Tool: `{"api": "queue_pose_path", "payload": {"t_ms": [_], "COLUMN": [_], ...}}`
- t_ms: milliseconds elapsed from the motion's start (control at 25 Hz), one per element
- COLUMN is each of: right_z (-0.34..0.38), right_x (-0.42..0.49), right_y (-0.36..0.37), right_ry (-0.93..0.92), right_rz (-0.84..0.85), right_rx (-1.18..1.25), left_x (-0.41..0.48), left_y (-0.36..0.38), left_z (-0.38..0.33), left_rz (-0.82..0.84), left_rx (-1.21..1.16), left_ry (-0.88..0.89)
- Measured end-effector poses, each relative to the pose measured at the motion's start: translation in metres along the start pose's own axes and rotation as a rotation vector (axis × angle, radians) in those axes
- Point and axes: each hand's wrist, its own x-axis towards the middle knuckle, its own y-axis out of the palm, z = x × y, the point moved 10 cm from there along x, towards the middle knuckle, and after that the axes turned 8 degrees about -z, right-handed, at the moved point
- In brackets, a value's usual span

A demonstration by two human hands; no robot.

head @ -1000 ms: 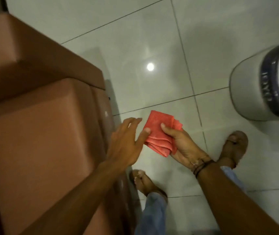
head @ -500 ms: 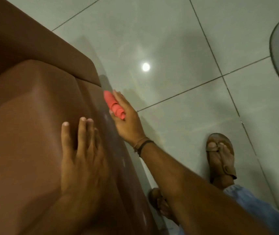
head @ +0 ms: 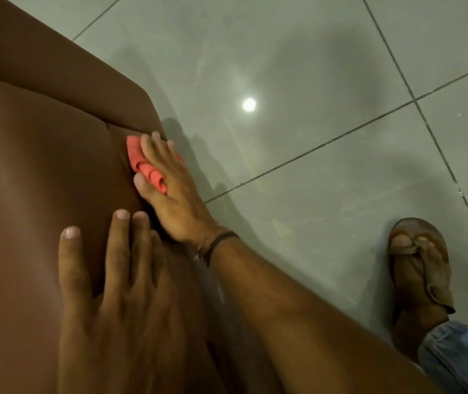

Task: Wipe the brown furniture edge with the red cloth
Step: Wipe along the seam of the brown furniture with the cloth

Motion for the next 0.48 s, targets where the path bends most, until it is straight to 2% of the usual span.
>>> {"api": "queue_pose_path", "payload": {"t_ms": [80,200,240,360,480], "right_z": [-0.015,-0.051,-0.046,-0.001,-0.014], "right_x": [0.010,-0.043,-0.054,-0.012,0.014], "right_y": [-0.009,-0.017,-0.012,0.006,-0.005], "right_ry": [0.090,0.268,0.261,0.047,0.110], "right_rz": [-0.024,-0.063,-0.055,-0.024,-0.043], "right_rx": [0.123,0.154,0.135,0.042,0.124], "left_x": [0.003,-0.002,-0.003,-0.005,-0.005], "left_y": [-0.014,-0.025,-0.025,-0.023,-0.026], "left_z": [0.008,0.004,0.004,0.000,-0.002], "left_rz": [-0.113,-0.070,-0.044,-0.048,-0.103], "left_rx": [0.131,0.217,0.231,0.264,0.306], "left_ry": [-0.004,0.015,0.011,0.054,0.064]}}
